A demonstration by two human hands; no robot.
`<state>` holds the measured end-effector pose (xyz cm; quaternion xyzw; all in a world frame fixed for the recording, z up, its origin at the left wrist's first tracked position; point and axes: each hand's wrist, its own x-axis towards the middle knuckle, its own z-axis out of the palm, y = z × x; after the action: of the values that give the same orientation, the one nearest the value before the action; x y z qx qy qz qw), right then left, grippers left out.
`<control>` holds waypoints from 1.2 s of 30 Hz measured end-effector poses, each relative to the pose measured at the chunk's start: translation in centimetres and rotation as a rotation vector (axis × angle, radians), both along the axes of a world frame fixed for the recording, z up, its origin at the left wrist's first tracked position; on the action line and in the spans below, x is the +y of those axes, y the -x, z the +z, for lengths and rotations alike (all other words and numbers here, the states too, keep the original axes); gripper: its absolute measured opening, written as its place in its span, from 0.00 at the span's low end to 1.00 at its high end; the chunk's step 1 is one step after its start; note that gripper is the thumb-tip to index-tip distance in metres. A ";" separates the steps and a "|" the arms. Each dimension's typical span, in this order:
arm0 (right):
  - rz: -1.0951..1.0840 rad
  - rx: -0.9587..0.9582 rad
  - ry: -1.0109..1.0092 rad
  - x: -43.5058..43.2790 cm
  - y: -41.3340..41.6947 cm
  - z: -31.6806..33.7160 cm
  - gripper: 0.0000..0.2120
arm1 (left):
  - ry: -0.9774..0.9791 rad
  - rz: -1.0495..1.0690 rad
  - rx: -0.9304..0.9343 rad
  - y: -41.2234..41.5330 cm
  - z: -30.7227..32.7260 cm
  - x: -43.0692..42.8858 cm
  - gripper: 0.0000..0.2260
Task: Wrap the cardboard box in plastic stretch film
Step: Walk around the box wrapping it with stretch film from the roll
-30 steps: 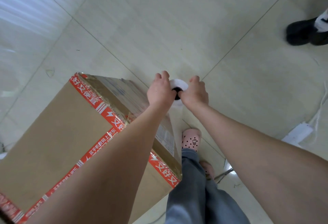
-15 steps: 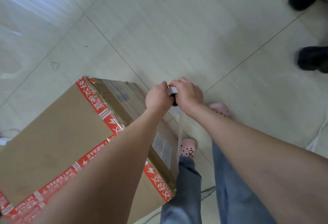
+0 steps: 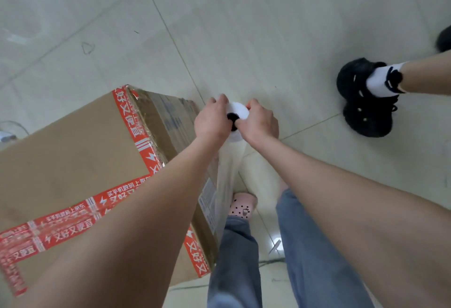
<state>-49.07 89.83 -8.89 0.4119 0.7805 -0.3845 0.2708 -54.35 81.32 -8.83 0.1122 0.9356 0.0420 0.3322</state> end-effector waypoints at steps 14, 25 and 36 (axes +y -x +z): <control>0.501 0.155 -0.247 1.5 4.4 0.5 0.18 | -0.036 0.371 0.059 2.0 0.4 0.4 0.13; 0.318 0.078 -0.119 2.9 7.3 -0.1 0.11 | -0.035 0.109 0.156 4.3 0.9 1.8 0.13; 0.582 0.164 -0.143 2.2 9.7 0.2 0.23 | 0.017 0.206 0.053 6.8 0.2 0.4 0.16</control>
<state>-58.78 92.01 -8.68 0.1567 0.9101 -0.2669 0.2757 -61.13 81.67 -8.63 0.0136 0.9509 0.0651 0.3022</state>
